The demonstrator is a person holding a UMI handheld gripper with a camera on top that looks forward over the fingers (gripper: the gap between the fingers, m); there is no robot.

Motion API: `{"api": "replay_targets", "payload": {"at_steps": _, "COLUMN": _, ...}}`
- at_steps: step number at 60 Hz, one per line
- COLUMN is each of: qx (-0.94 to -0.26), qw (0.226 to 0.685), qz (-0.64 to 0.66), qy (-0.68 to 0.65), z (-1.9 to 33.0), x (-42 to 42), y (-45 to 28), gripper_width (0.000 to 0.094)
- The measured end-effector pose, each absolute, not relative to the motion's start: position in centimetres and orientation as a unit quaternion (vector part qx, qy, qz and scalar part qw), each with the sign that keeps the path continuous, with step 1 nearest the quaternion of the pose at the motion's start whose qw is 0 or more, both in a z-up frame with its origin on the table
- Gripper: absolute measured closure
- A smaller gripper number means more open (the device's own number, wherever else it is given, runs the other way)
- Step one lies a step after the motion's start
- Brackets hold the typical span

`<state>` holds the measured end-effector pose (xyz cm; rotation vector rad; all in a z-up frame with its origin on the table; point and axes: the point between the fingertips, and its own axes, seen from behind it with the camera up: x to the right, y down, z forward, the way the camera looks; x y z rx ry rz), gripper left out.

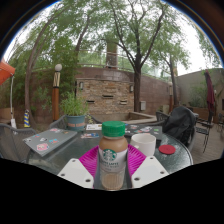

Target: Pour water

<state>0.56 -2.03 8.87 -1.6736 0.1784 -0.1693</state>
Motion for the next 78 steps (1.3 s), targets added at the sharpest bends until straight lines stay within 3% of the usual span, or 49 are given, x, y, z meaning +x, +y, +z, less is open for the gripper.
{"api": "replay_targets", "payload": {"at_steps": 7, "qx": -0.739, "qw": 0.665, "qz": -0.068, "qy": 0.081, "z": 8.7, "x": 0.8, "y": -1.9, "gripper_width": 0.0596}}
{"api": "replay_targets", "payload": {"at_steps": 8, "qx": -0.739, "qw": 0.666, "qz": -0.065, "qy": 0.079, "z": 8.7, "x": 0.7, "y": -1.8, "gripper_width": 0.0636}}
{"api": "replay_targets", "payload": {"at_steps": 16, "qx": -0.746, "qw": 0.661, "qz": -0.044, "qy": 0.068, "z": 8.7, "x": -0.4, "y": -1.6, "gripper_width": 0.0636}}
{"api": "replay_targets", "payload": {"at_steps": 27, "qx": -0.711, "qw": 0.653, "qz": 0.163, "qy": 0.202, "z": 12.4, "x": -0.4, "y": 1.8, "gripper_width": 0.0635}}
{"api": "replay_targets", "payload": {"at_steps": 34, "qx": -0.647, "qw": 0.581, "qz": 0.353, "qy": 0.345, "z": 13.3, "x": 1.6, "y": 4.4, "gripper_width": 0.0636}}
{"api": "replay_targets", "payload": {"at_steps": 47, "qx": -0.421, "qw": 0.419, "qz": 0.616, "qy": 0.516, "z": 15.5, "x": 4.8, "y": 5.8, "gripper_width": 0.0637}}
{"api": "replay_targets", "payload": {"at_steps": 60, "qx": -0.325, "qw": 0.354, "qz": 0.672, "qy": 0.563, "z": 16.4, "x": 7.2, "y": 5.4, "gripper_width": 0.0637}}
{"api": "replay_targets", "payload": {"at_steps": 71, "qx": -0.310, "qw": 0.333, "qz": 0.685, "qy": 0.569, "z": 17.9, "x": 5.6, "y": 4.2, "gripper_width": 0.0637}}
{"api": "replay_targets", "payload": {"at_steps": 78, "qx": -0.325, "qw": 0.326, "qz": 0.687, "qy": 0.562, "z": 16.9, "x": 7.0, "y": 1.1, "gripper_width": 0.0636}}
